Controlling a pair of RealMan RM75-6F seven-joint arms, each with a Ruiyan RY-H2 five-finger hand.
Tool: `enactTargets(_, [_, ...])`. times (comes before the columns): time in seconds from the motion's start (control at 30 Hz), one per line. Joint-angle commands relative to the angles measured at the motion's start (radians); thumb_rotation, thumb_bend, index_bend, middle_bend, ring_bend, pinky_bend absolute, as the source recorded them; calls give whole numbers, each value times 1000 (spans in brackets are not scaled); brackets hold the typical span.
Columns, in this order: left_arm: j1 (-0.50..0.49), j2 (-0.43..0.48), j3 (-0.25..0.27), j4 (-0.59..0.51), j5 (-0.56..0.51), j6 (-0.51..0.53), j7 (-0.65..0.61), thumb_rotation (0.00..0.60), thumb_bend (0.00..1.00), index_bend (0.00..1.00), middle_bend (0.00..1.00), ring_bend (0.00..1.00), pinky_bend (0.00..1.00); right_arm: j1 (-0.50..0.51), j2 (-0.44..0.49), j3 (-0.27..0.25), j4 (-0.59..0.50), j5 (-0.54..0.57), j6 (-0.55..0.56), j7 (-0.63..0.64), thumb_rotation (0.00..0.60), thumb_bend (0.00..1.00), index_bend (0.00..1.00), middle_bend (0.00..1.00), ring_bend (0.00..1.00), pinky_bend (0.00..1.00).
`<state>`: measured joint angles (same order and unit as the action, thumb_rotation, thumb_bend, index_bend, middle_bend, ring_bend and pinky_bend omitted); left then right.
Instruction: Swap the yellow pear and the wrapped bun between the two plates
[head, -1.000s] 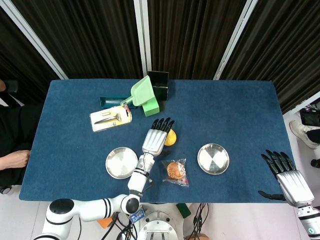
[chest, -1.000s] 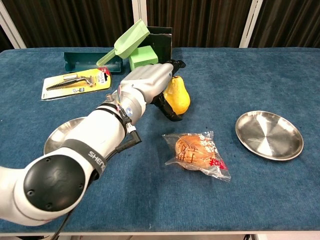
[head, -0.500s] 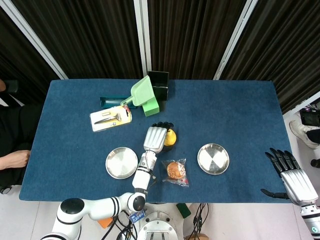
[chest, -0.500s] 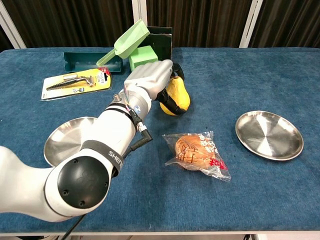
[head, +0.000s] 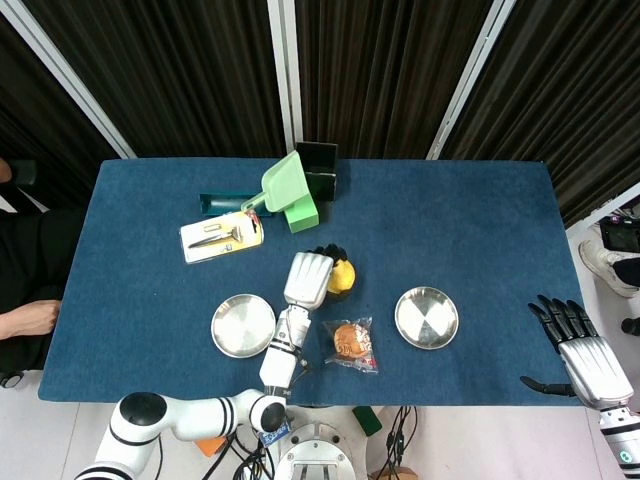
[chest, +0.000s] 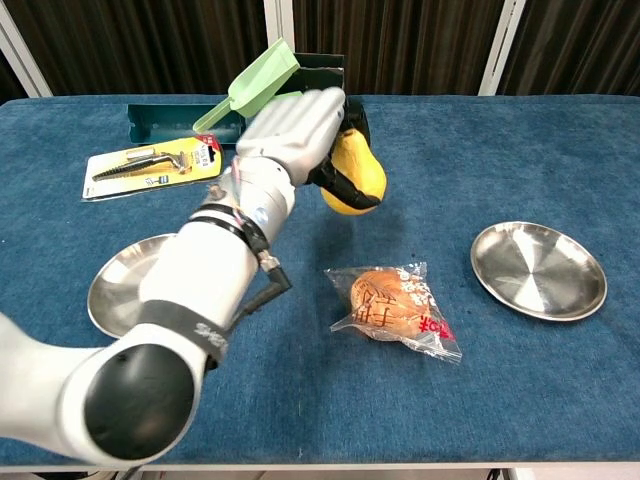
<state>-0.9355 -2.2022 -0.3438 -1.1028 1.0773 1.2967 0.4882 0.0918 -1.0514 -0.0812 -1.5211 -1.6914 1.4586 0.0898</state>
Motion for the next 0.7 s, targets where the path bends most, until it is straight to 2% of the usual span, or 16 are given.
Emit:
enactTargets(0.03, [133, 222, 116, -356, 82, 123, 133, 600, 282, 582, 630, 601, 641, -2, -3, 0, -4, 1, -1, -11, 464, 140, 0, 0, 0, 0])
enactTargets(0.13, [218, 368, 192, -551, 94, 173, 194, 600, 283, 582, 630, 601, 641, -5, -10, 0, -10, -2, 1, -37, 464, 140, 0, 0, 0, 0])
enactTargets(0.27, [293, 487, 261, -667, 78, 178, 198, 600, 286, 582, 629, 601, 641, -7, -17, -4, -26, -11, 0, -71, 463, 140, 0, 0, 0, 0])
enactTargets(0.5, [369, 555, 358, -661, 105, 145, 136, 600, 284, 583, 628, 600, 641, -18, -26, -9, -28, -17, 10, -96, 464, 140, 0, 0, 0, 0])
enactTargets(0.63, [385, 541, 374, -616, 107, 107, 121, 600, 255, 572, 584, 566, 603, -20, -29, -9, -28, -18, 11, -101, 465, 140, 0, 0, 0, 0])
enactTargets(0.7, [389, 535, 375, -605, 104, 86, 119, 600, 214, 523, 518, 512, 548, -21, -29, -8, -28, -19, 13, -102, 465, 140, 0, 0, 0, 0])
